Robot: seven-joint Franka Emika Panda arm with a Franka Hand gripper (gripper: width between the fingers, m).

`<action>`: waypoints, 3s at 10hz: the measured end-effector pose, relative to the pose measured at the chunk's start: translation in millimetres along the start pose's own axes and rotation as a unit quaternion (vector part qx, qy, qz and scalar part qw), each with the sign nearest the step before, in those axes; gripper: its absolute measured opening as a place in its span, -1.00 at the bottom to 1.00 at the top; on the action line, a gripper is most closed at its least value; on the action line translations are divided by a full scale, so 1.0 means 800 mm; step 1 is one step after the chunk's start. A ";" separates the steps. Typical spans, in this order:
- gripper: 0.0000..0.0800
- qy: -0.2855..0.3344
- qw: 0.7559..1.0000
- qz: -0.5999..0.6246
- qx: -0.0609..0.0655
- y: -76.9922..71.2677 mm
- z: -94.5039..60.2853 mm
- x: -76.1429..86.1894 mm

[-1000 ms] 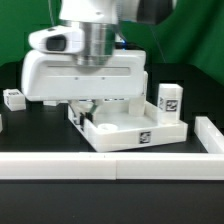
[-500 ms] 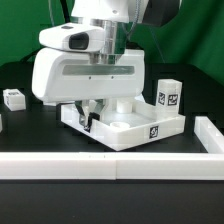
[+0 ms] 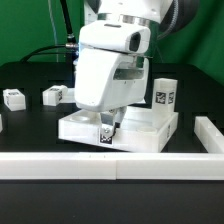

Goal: Assemble square table

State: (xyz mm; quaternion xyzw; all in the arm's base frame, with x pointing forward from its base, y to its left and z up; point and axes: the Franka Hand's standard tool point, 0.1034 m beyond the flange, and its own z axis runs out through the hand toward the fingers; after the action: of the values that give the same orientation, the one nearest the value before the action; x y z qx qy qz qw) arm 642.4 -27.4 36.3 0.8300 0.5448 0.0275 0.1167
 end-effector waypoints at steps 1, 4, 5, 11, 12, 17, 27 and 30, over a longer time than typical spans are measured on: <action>-0.84 -0.003 0.999 -0.037 -0.001 0.001 0.000 -0.002; -0.84 -0.004 0.990 -0.137 -0.020 0.004 -0.002 0.034; -0.84 0.002 0.989 -0.149 -0.026 0.012 -0.004 0.065; -0.84 0.004 0.988 -0.155 -0.016 0.019 -0.003 0.112; -0.84 0.004 0.988 -0.155 -0.015 0.019 -0.003 0.111; -0.02 0.003 0.988 -0.153 -0.015 0.020 -0.002 0.109; 0.62 0.001 0.989 -0.148 -0.014 0.019 -0.011 0.096; 0.62 -0.018 0.993 -0.120 -0.003 0.030 -0.069 0.034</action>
Offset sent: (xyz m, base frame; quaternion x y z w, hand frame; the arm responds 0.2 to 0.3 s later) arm 0.0457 0.0561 -0.0059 -0.0435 0.0363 -0.2593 0.9641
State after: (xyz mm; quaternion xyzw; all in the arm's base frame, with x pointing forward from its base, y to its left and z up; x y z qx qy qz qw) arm 665.7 -2.8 92.9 0.7588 0.6379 0.0003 0.1317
